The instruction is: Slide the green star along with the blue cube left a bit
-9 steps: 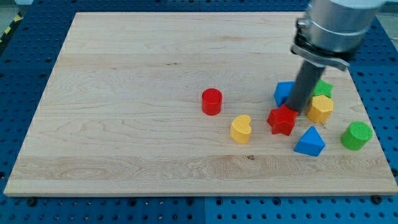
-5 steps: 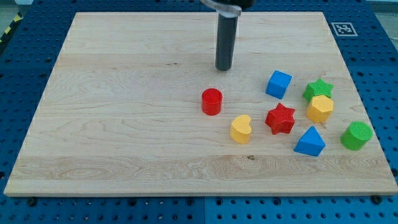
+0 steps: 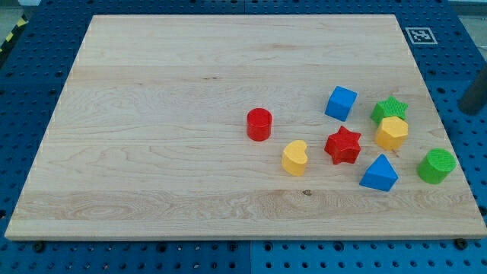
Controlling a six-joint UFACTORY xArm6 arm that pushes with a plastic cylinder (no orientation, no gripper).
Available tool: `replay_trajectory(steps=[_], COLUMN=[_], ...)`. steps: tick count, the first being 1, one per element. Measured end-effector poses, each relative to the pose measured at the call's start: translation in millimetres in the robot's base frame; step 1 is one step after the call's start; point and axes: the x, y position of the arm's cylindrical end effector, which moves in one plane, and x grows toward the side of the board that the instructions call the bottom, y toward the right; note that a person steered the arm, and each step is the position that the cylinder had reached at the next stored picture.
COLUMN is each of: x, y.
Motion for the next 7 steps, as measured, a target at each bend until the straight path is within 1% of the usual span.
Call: replay_trajectory(steps=[1, 2, 3, 5, 6, 7], x=[41, 59, 59, 59, 59, 46], y=[0, -1, -2, -44, -49, -81])
